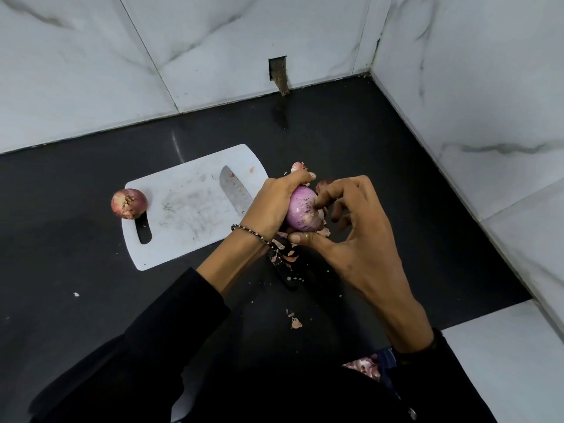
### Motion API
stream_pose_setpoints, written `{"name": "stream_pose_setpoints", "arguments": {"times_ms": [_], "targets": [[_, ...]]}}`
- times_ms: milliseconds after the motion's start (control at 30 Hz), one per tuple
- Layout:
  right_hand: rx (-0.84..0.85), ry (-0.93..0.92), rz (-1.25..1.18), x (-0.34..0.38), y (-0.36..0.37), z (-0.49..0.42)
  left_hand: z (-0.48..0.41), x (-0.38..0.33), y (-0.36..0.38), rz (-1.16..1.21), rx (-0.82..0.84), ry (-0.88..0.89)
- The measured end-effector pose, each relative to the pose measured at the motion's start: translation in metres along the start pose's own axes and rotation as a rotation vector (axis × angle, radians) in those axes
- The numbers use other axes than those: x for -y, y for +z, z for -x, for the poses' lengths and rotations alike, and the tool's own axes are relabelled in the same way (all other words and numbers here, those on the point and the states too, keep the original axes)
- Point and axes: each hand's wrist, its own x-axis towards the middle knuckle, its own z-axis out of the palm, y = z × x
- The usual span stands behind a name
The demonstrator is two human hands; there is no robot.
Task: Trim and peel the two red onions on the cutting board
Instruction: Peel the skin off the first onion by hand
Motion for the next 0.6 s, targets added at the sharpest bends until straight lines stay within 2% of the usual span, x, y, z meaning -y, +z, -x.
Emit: {"name": "stream_pose_setpoints", "arguments": {"times_ms": [133, 267, 367, 467, 500, 533, 600], "targets": [[0.016, -0.007, 0.019, -0.001, -0.001, 0.003, 0.001, 0.002, 0.002, -0.005, 0.012, 0.002], [0.022, 0.009, 0.047, -0.005, -0.002, 0.006, 0.000, 0.002, 0.003, 0.063, -0.020, -0.118], [-0.040, 0.090, -0.030, -0.003, -0.005, 0.003, 0.003, 0.006, 0.007, 0.102, -0.034, -0.146], [-0.105, 0.085, -0.029, 0.009, 0.002, 0.003, 0.006, 0.010, 0.012, 0.165, -0.067, -0.151], [-0.080, 0.110, -0.070, 0.017, 0.008, 0.004, 0.010, 0.014, 0.014, 0.152, -0.074, -0.092], [-0.031, 0.142, -0.103, 0.020, 0.016, 0.005, 0.015, 0.019, 0.017, 0.045, -0.102, 0.045], [0.020, 0.124, 0.010, 0.030, 0.036, 0.004, 0.029, 0.026, 0.025, -0.018, -0.141, 0.317]]}}
